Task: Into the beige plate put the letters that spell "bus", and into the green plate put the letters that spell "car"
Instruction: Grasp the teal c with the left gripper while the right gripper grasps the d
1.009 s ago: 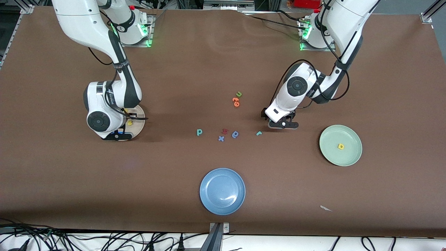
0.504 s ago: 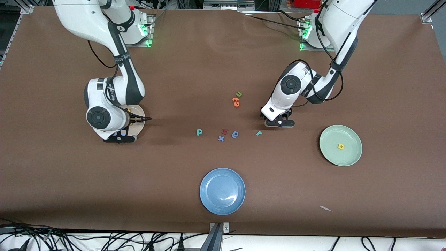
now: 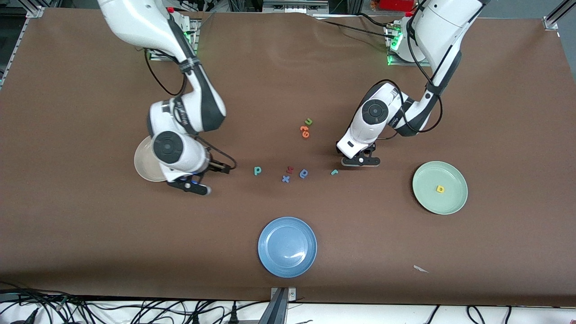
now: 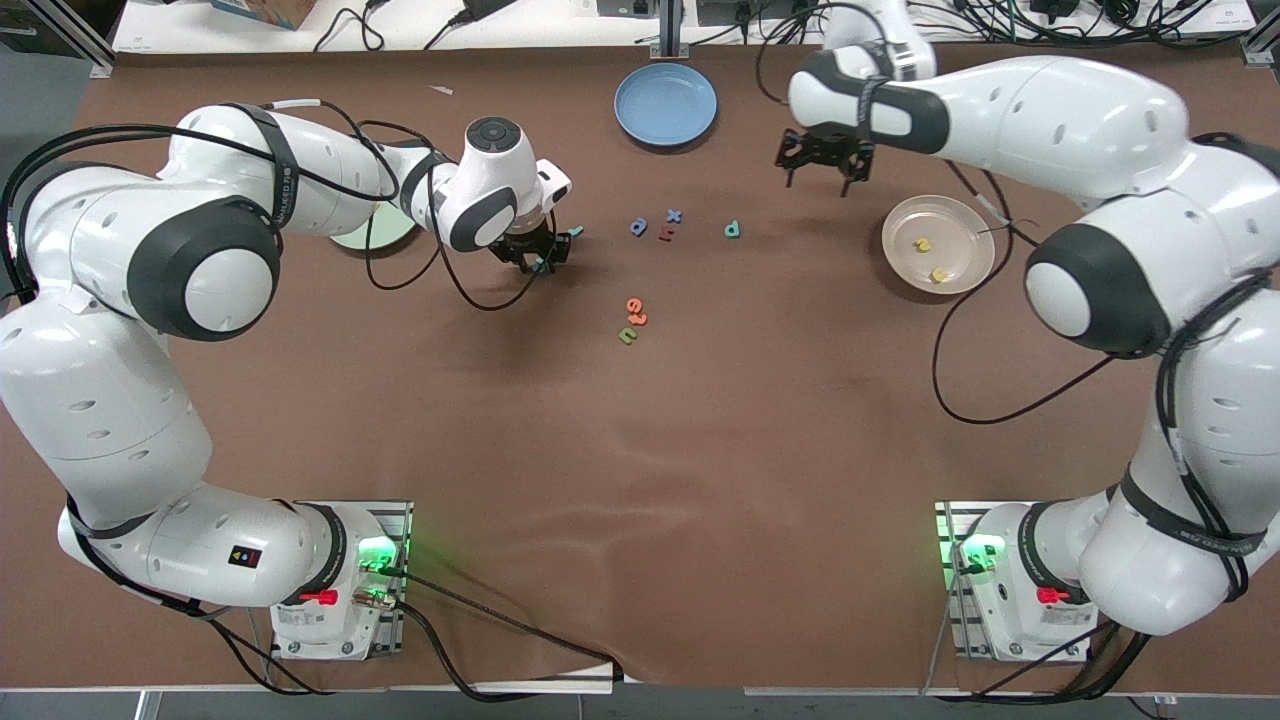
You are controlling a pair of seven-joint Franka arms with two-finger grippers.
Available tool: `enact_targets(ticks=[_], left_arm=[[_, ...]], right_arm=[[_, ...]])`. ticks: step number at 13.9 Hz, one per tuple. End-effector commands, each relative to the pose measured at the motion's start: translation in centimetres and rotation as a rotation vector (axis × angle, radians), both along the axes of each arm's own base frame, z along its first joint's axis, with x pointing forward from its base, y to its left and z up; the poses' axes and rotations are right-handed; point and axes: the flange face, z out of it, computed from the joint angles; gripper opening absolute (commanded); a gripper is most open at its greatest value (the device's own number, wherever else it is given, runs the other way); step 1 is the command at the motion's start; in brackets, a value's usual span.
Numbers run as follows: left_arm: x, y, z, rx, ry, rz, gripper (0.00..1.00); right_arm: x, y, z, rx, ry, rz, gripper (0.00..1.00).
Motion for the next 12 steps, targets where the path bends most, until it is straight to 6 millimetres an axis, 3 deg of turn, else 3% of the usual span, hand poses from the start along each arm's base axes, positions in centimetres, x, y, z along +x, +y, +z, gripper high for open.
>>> enact_targets(ticks=[1, 4, 5, 6, 9, 12], left_arm=[[0.3, -0.3, -0.2, 0.016, -0.014, -0.003, 0.43], [0.2, -0.4, -0.2, 0.017, -0.012, -0.005, 0.35], [0.2, -0.4, -0.2, 0.017, -0.012, -0.005, 0.33], [0.2, -0.4, -0.2, 0.017, -0.012, -0.005, 0.30], [0.2, -0.3, -0.6, 0.017, -0.008, -0.004, 0.27], [0.5, 0.0, -0.4, 0.018, -0.011, -0.005, 0.20]], right_arm=[[0.7, 4.5, -1.4, 0.034, -0.066, -0.001, 0.99], [-0.3, 6.2, -4.1, 0.024, -0.067, 0.033, 0.99], [-1.0, 8.0, -4.7, 0.038, -0.091, 0.052, 0.98], [-1.4, 9.0, -5.1, 0.047, -0.113, 0.054, 0.89], [-2.4, 11.2, -7.4, 0.048, -0.141, 0.060, 0.84], [-2.8, 11.7, -8.2, 0.042, -0.147, 0.075, 0.76]])
